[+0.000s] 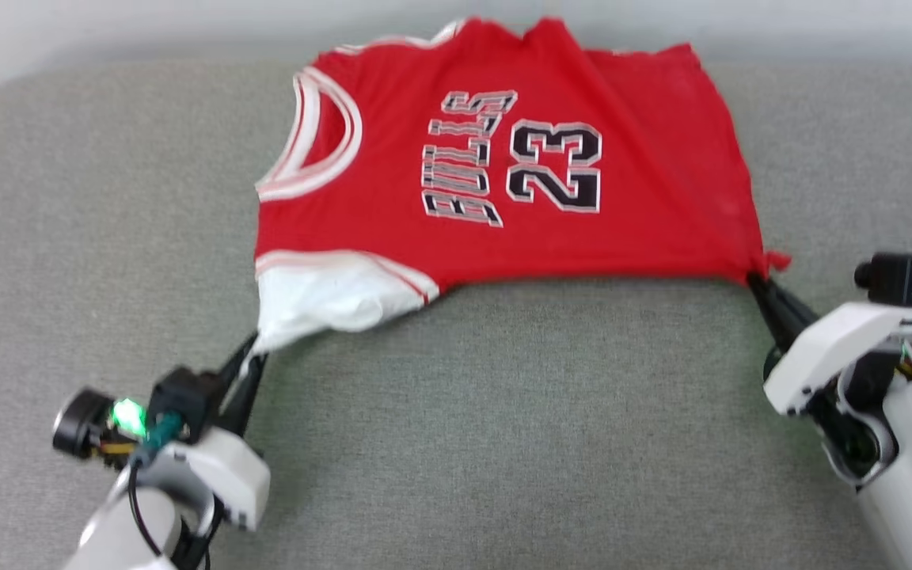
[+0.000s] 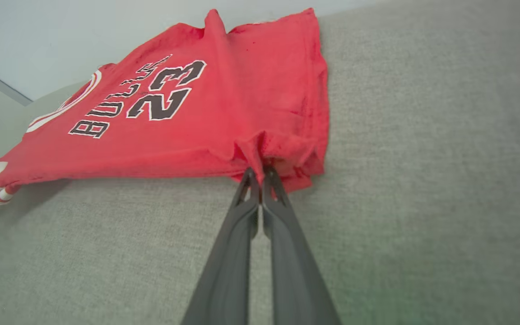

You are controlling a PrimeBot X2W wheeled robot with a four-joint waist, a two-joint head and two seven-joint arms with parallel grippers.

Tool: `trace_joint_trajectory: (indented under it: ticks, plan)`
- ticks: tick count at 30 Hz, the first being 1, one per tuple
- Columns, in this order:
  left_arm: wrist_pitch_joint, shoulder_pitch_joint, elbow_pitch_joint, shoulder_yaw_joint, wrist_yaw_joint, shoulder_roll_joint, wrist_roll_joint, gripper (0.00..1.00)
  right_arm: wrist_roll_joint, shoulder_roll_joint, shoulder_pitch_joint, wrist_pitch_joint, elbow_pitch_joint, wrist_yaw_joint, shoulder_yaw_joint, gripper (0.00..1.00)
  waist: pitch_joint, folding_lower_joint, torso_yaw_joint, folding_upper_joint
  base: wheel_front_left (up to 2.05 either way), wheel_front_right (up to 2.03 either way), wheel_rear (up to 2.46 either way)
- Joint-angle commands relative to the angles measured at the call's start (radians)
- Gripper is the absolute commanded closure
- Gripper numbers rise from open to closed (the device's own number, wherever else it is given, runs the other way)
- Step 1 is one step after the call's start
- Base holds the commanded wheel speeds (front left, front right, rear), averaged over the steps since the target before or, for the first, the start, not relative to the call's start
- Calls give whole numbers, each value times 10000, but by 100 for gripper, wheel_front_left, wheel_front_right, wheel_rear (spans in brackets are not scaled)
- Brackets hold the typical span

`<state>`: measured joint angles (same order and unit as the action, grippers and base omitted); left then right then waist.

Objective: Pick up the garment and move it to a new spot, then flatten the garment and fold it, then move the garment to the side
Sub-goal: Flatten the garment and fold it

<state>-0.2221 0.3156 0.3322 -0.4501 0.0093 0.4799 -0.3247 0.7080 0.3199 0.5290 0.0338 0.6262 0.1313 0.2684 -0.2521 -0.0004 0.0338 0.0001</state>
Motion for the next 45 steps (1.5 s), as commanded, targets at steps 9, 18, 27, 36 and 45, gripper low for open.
trace_joint_trajectory:
  ticks: [9,18,27,36,45]
  plan:
    - [785,-2072,-1154,-571,-146,441,-316,100,1364,458,-1734,1185,-708,-10,234,100,1308,4,122,-1,0,0,0]
    - [1432,-3878,-2473,-799,-88,1082,-762,100,2793,1296,-3566,2883,-2079,-10,109,100,2242,4,88,-1,0,0,0]
    - [2216,-5307,-3948,-963,-130,1998,-1133,100,3273,2199,-5469,4276,-3839,-10,-120,100,2722,4,101,-1,0,0,0]
    - [2237,-5039,-4791,-754,331,2425,-576,100,3095,2325,-6128,4796,-5105,-10,-904,100,2567,4,171,-1,0,0,0]
    - [2812,-2642,-4771,-659,-212,2407,-76,100,2385,2194,-4805,5879,-5788,-10,-1482,100,1478,4,293,-1,0,0,0]
